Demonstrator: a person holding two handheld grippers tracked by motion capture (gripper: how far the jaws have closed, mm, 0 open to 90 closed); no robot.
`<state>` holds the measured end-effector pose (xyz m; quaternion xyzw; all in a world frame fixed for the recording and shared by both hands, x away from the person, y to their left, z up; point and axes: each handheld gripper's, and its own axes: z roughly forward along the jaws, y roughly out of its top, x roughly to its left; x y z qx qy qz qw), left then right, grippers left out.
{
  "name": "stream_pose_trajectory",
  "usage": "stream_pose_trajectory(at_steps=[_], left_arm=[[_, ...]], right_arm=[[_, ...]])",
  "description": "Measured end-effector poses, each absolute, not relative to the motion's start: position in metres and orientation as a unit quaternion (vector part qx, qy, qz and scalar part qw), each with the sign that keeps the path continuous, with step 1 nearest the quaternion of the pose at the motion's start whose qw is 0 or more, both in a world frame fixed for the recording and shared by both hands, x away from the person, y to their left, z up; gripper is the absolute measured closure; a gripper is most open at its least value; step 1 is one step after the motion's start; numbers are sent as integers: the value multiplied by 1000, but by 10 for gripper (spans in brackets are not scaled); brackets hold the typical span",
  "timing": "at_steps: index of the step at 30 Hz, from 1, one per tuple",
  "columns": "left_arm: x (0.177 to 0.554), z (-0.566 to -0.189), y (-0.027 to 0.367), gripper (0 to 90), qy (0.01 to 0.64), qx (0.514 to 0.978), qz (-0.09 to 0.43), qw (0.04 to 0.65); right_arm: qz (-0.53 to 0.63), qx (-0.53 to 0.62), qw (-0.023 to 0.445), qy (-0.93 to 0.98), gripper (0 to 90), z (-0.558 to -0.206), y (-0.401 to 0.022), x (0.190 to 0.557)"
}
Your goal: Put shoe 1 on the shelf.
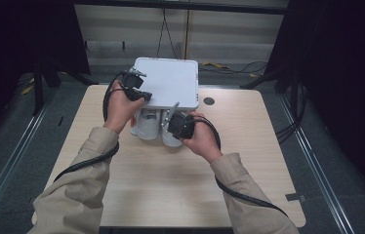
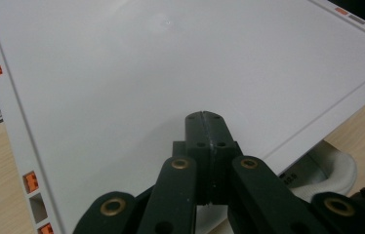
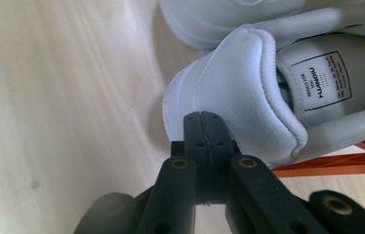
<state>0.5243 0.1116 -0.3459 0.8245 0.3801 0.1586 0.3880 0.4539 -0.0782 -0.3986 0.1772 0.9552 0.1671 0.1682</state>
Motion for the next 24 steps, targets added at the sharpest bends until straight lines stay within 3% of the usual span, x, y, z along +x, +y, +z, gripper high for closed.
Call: stream_pose_trajectory(at_steps=[24], left_arm=[[525,-346,112,900,377,826,159,387]], right_arm=[[183,194,167,949,900,-404,-69,476]])
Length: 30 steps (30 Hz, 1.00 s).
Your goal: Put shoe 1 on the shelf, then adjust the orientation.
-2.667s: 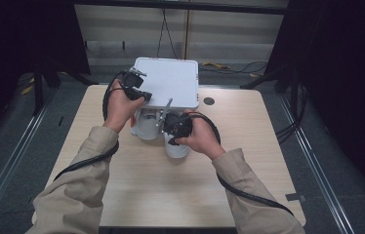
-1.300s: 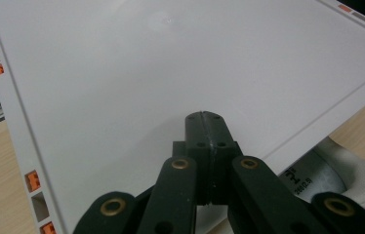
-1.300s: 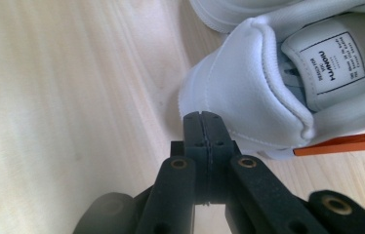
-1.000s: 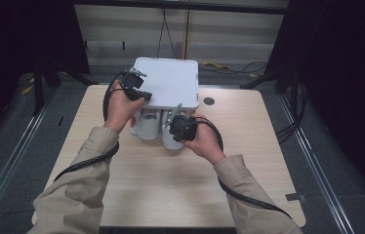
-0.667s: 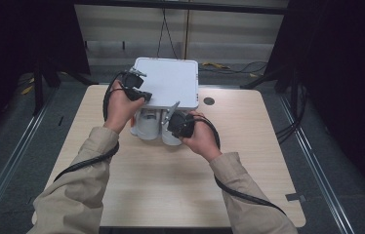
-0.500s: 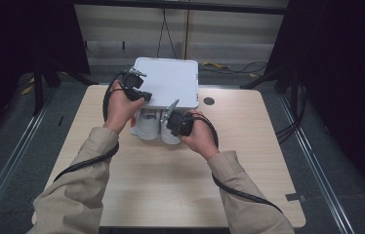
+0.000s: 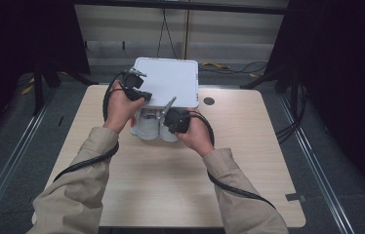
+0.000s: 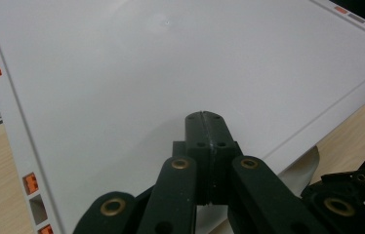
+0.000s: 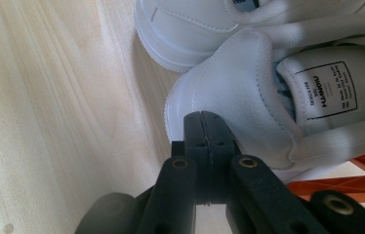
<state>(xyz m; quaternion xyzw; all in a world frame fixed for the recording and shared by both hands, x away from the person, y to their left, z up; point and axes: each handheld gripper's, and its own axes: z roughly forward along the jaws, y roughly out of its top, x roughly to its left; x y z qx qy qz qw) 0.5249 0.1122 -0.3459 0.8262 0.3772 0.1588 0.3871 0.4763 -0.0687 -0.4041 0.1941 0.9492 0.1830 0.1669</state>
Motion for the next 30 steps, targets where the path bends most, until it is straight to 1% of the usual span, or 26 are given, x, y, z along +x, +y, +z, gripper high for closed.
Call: stream_pose_trajectory(at_steps=[5,13,15,16,18,19,20,21,24,25,27,28,30], left_arm=[[524,-346,112,900,377,826,160,387],[525,-345,112,900,378,827,157,385],[526,-345,112,900,377,828,158,384],[526,-344,112,900,376,828,159,384],[525,-343,110,897,378,829,162,379],[525,-343,110,881,378,829,162,379],[526,-342,110,844,377,832,169,370],[526,-341,109,813,382,830,164,372],[525,-337,107,633,388,833,160,361],[523,-335,109,589,386,833,160,363],[520,-331,112,528,390,831,162,363],[518,-330,114,497,392,828,161,366],[513,-327,117,467,395,828,154,368]], right_arm=[[179,196,172,949,900,-404,-69,479],[189,217,151,946,900,-407,-76,479],[191,223,148,945,888,-408,-77,479],[199,232,137,942,858,-409,-81,477],[211,237,127,940,827,-408,-85,474],[211,237,127,940,827,-408,-85,474],[215,244,120,938,777,-407,-88,471],[215,243,117,939,742,-407,-89,470],[213,254,104,938,594,-405,-94,464],[217,251,99,938,545,-404,-96,462],[224,257,91,936,460,-401,-100,458],[227,263,87,934,428,-400,-103,455],[229,270,83,931,381,-398,-108,451]])
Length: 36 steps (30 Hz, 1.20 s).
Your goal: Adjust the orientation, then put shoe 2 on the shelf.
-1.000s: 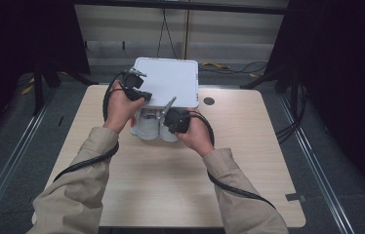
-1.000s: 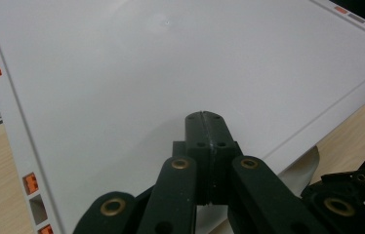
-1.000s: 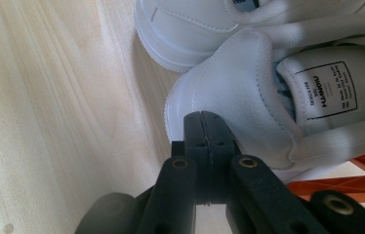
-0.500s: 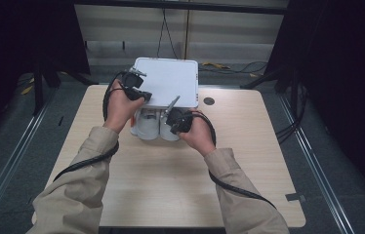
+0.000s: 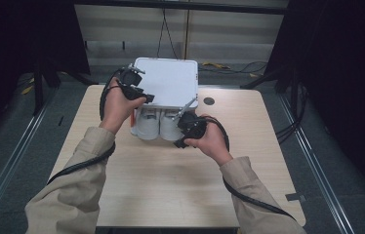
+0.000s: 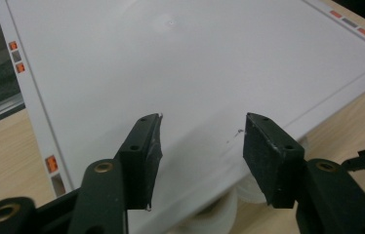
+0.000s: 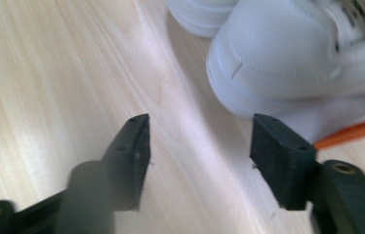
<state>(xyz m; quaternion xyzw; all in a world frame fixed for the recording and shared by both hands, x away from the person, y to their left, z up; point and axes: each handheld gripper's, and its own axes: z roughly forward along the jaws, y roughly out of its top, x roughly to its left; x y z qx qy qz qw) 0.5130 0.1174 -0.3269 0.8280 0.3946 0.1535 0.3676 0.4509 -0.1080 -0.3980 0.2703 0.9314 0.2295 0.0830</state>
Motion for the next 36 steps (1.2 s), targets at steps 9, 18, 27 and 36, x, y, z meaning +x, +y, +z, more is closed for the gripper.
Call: stream_pose_trajectory(at_steps=[9,18,27,36], left_arm=[[492,-333,139,352,395,835,138,358],[477,-350,152,322,390,841,124,353],[457,-382,165,304,380,854,109,338],[439,-413,181,286,388,857,85,328]], right_arm=[[233,288,72,926,295,-400,-124,436],[230,295,58,926,277,-408,-138,424],[235,307,56,921,246,-410,-154,412],[245,318,53,914,218,-415,-169,401]])
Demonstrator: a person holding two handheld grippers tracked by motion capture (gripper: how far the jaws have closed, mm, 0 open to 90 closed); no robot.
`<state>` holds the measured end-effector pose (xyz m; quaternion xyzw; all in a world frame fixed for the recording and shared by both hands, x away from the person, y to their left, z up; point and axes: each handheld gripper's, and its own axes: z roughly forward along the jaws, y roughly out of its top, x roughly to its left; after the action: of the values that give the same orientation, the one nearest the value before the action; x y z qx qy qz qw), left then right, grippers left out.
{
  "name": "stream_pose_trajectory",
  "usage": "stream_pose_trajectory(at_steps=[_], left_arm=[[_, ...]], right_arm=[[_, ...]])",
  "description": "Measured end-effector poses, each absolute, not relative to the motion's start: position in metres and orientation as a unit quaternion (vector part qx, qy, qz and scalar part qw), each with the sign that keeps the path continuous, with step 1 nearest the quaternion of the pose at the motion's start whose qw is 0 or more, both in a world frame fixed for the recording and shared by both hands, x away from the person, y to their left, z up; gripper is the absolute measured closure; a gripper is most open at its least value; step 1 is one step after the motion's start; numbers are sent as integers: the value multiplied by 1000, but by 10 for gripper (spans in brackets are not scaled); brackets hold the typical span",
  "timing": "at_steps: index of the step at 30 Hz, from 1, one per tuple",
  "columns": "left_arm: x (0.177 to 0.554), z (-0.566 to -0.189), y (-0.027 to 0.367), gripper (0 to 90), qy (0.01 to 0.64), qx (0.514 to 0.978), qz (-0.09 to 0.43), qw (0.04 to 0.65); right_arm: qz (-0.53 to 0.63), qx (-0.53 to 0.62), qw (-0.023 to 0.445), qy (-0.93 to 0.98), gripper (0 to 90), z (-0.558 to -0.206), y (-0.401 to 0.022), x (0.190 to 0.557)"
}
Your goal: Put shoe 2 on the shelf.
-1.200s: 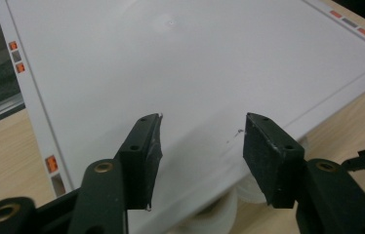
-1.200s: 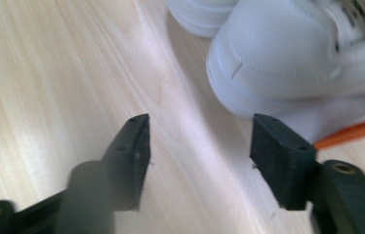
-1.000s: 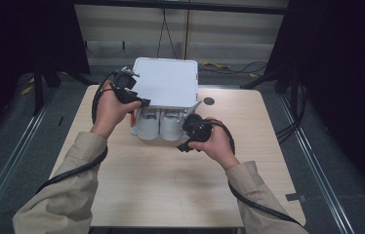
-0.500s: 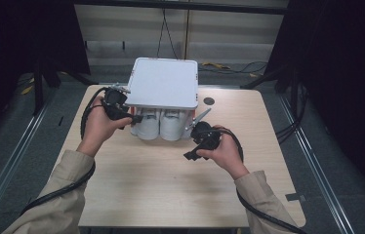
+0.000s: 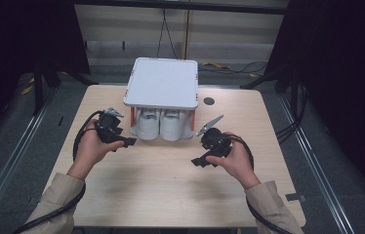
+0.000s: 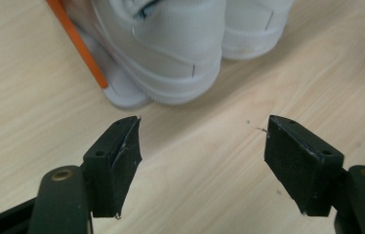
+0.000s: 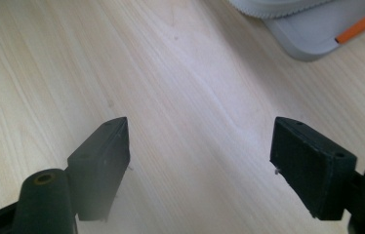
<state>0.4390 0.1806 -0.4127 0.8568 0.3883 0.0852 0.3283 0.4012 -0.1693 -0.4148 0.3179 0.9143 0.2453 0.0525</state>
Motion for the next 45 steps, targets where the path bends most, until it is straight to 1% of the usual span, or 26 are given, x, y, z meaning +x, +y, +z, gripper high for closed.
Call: stream_pose_trajectory(at_steps=[3,10,15,18,24,25,28,32,39,42,45], left_arm=[[435,-418,183,276,389,859,83,323],[424,-436,193,267,394,857,65,325],[419,-443,197,266,395,857,63,323],[414,-449,201,266,396,859,57,319],[409,-453,207,259,396,859,56,318],[407,-455,210,261,400,860,49,313],[403,-458,216,260,407,855,42,318],[397,-462,224,238,415,850,46,321],[388,-467,236,225,421,848,44,320],[385,-471,240,202,422,848,46,319],[382,-474,241,200,414,856,52,307]], right_arm=[[239,324,49,914,206,-417,-175,397],[246,333,64,908,202,-419,-192,385],[245,337,64,907,190,-422,-202,379],[251,348,58,901,183,-425,-217,372],[258,359,61,895,179,-428,-236,362],[255,369,54,892,177,-431,-246,357],[248,381,63,889,176,-435,-257,352],[243,388,65,887,174,-443,-272,344],[246,408,70,876,174,-454,-293,329],[252,425,81,866,174,-460,-305,319],[259,436,82,858,173,-465,-310,314]])
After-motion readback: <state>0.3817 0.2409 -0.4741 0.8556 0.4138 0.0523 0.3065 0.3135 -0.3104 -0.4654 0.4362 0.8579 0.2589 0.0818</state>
